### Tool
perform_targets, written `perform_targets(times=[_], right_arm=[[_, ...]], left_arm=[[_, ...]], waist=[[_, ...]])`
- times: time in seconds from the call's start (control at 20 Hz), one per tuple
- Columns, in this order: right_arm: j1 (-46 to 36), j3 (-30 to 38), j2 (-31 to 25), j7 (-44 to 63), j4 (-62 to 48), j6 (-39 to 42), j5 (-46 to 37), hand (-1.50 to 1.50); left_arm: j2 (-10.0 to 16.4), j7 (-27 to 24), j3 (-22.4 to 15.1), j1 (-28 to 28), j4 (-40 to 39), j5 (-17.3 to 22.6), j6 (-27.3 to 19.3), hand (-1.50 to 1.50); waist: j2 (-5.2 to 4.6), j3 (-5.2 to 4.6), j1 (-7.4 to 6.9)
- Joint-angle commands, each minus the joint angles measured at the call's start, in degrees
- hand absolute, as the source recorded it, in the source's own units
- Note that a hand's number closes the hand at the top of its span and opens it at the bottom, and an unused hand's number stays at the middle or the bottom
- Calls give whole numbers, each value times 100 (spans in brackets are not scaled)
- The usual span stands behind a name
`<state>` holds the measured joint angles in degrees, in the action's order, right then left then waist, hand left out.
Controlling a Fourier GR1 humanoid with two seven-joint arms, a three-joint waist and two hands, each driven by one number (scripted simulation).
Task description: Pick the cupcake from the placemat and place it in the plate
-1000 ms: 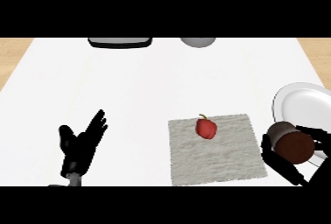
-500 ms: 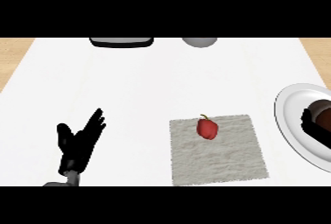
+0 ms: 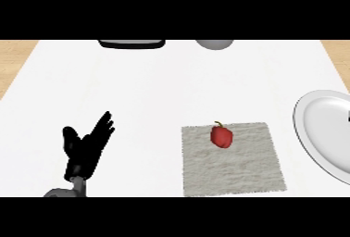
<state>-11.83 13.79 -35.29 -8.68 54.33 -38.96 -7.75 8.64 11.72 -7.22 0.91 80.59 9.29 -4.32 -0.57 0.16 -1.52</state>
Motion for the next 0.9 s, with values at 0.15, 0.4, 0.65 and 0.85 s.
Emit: perform_targets(times=[0.15, 0.4, 0.65, 0.85], right_arm=[[-921, -252, -224, -256, -2154, 1277, -161, -150], [-1132, 394, -72, -1919, -2911, 1799, 402, -150], [-1534, 1208, -328, -2598, -2991, 2278, 1147, -150], [-1496, 1633, -194, -3106, -3475, 2486, 1514, -150]], left_arm=[[-148, -32, -92, 114, -44, -88, -43, 0], [-35, -18, -29, -9, 58, -107, -19, 0], [-98, -63, -22, 45, -66, -118, -32, 0], [-33, -48, 94, -6, -129, -73, 34, 0]], waist=[[-29, 9, -104], [-22, 23, -62], [-19, 26, -14], [6, 6, 35]])
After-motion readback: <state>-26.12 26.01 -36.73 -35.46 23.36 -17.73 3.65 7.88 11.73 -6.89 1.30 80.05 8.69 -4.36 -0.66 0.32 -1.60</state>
